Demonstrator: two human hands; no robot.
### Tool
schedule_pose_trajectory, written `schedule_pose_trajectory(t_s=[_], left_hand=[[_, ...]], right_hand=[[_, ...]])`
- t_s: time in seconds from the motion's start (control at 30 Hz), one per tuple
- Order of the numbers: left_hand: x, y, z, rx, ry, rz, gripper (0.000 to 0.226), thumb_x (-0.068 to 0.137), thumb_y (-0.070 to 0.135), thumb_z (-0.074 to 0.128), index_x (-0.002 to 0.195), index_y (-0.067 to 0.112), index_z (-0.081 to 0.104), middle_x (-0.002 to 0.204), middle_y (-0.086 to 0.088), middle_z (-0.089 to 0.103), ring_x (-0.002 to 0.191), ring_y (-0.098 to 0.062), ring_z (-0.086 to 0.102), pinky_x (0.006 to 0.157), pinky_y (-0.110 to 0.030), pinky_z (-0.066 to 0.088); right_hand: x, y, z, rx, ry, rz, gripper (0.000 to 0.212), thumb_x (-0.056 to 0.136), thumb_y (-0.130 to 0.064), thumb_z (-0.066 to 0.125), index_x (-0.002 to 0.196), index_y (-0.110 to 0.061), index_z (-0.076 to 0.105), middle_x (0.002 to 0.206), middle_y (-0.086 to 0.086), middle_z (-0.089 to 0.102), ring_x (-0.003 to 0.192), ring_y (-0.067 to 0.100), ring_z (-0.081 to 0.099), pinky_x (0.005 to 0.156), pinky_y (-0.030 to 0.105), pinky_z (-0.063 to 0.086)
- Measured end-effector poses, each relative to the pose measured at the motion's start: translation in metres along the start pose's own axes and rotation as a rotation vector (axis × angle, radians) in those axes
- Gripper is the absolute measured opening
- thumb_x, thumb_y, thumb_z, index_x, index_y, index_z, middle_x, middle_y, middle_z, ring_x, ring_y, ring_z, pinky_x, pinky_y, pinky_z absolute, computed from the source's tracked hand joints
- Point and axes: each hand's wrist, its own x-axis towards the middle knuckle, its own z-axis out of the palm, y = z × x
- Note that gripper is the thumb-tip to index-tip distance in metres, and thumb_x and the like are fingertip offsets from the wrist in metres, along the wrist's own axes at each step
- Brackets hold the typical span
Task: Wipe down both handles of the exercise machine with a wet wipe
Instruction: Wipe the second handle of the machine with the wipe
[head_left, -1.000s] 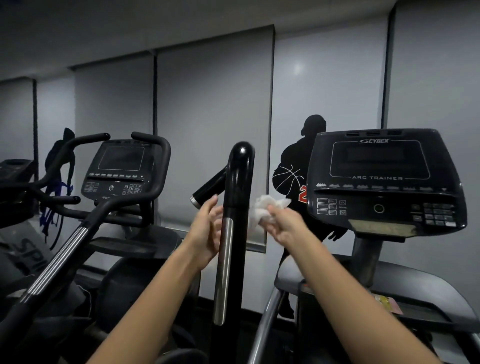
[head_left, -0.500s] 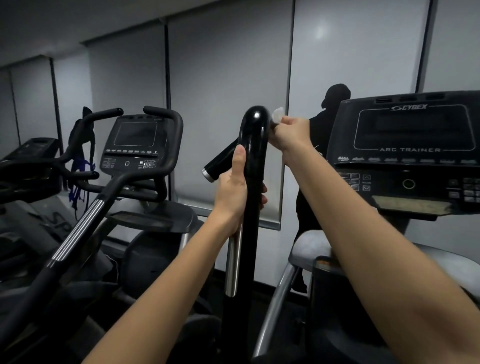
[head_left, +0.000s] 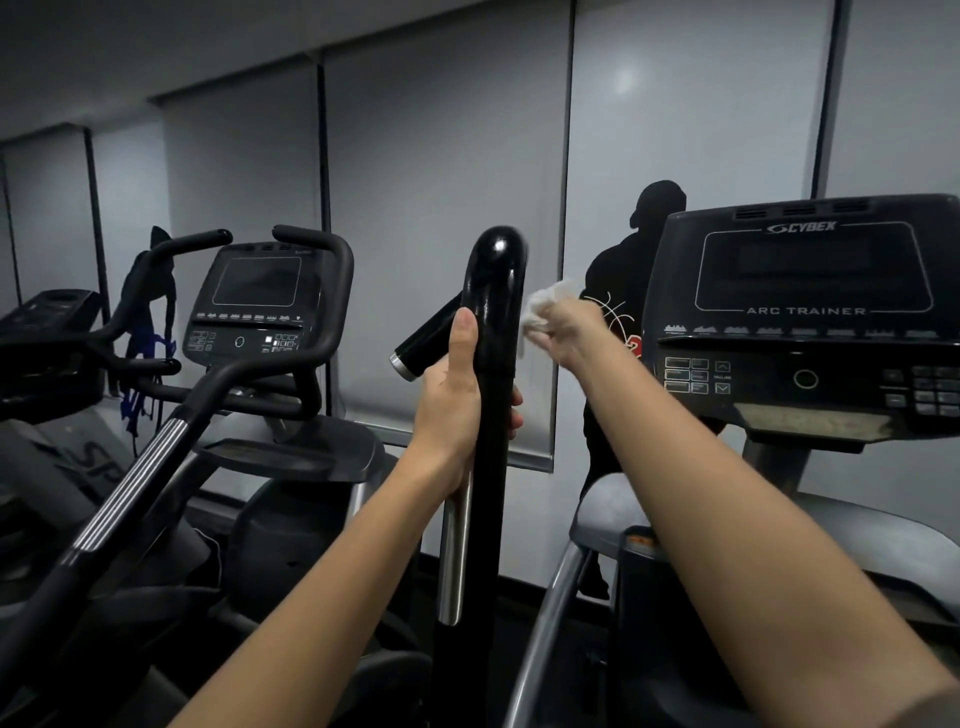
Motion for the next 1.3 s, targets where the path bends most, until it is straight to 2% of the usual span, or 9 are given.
schedule_pose_trajectory(t_s=[0.1,0.3,0.5,0.7,0.87,0.97,1.07,1.17,1.3], left_hand=[[0.0,0.0,0.0,0.005,0.018,0.011,0.065,0.087,0.066,0.031,0.076,0.009,0.06,0.058,-0.01,0.054,0.044,-0.018,0.053,0.043,-0.026,0.044],[-0.001,0.002,0.002,0.009,0.02,0.012,0.064,0.09,0.063,0.031,0.076,0.006,0.056,0.057,-0.011,0.053,0.042,-0.02,0.051,0.043,-0.026,0.043],[0.0,0.002,0.001,0.015,0.013,-0.001,0.065,0.09,0.063,0.03,0.079,0.004,0.055,0.056,-0.01,0.053,0.042,-0.02,0.05,0.043,-0.024,0.043],[0.0,0.002,0.003,-0.005,0.026,-0.005,0.066,0.09,0.064,0.029,0.071,0.006,0.055,0.053,-0.009,0.052,0.041,-0.021,0.05,0.044,-0.025,0.043],[0.0,0.001,0.002,-0.022,0.037,-0.015,0.068,0.09,0.065,0.027,0.072,0.006,0.055,0.052,-0.009,0.052,0.042,-0.021,0.049,0.043,-0.026,0.043],[0.0,0.0,0.002,-0.015,0.031,-0.021,0.069,0.091,0.065,0.026,0.073,0.005,0.054,0.054,-0.01,0.051,0.042,-0.021,0.049,0.044,-0.025,0.043],[0.0,0.0,0.002,-0.012,0.036,-0.038,0.07,0.091,0.065,0.024,0.071,0.005,0.054,0.054,-0.01,0.052,0.041,-0.022,0.049,0.045,-0.026,0.043],[0.0,0.0,0.002,-0.015,0.033,-0.058,0.07,0.09,0.066,0.025,0.072,0.005,0.054,0.055,-0.011,0.052,0.042,-0.022,0.049,0.045,-0.025,0.043],[0.0,0.001,0.0,-0.02,0.024,-0.084,0.071,0.09,0.067,0.025,0.081,0.003,0.055,0.058,-0.011,0.052,0.043,-0.021,0.05,0.046,-0.025,0.043]], right_hand=[[0.017,0.019,0.021,-0.051,-0.076,0.095,0.022,0.091,0.008,0.041,0.108,-0.003,0.05,0.097,0.014,0.055,0.066,0.017,0.052,0.052,0.022,0.055],[0.011,0.004,0.035,-0.211,-0.244,0.119,0.033,0.092,0.008,0.034,0.065,-0.01,0.042,0.048,0.003,0.047,0.046,0.01,0.05,0.037,0.018,0.045],[-0.015,-0.034,0.025,-0.122,-0.225,0.053,0.034,0.081,0.02,0.024,0.068,-0.009,0.037,0.056,0.005,0.045,0.025,0.011,0.045,0.031,0.017,0.04],[-0.011,-0.038,0.004,0.032,-0.19,-0.017,0.035,0.085,0.017,0.023,0.066,-0.01,0.035,0.059,0.001,0.032,0.036,0.008,0.022,0.032,0.017,0.031],[-0.027,-0.042,0.031,-0.334,-0.155,-0.14,0.036,0.097,-0.007,0.032,0.062,-0.011,0.042,0.035,-0.001,0.043,0.022,0.007,0.037,0.049,0.028,0.047],[-0.037,-0.053,0.035,-0.527,-0.166,-0.31,0.03,0.095,-0.005,0.039,0.069,-0.009,0.052,0.053,0.004,0.049,0.032,0.008,0.046,0.053,0.03,0.047],[-0.05,-0.056,0.031,-0.774,-0.147,-0.548,0.016,0.092,-0.009,0.047,0.083,-0.006,0.06,0.083,0.01,0.062,0.073,0.021,0.061,0.07,0.036,0.051],[-0.076,-0.052,0.03,-0.99,-0.114,-0.779,0.036,0.086,0.003,0.033,0.104,-0.004,0.064,0.114,0.015,0.066,0.108,0.03,0.06,0.096,0.042,0.047],[-0.115,-0.031,0.025,-1.12,-0.163,-1.017,0.043,0.085,-0.012,0.028,0.112,-0.005,0.061,0.11,0.011,0.066,0.103,0.031,0.059,0.09,0.044,0.046]])
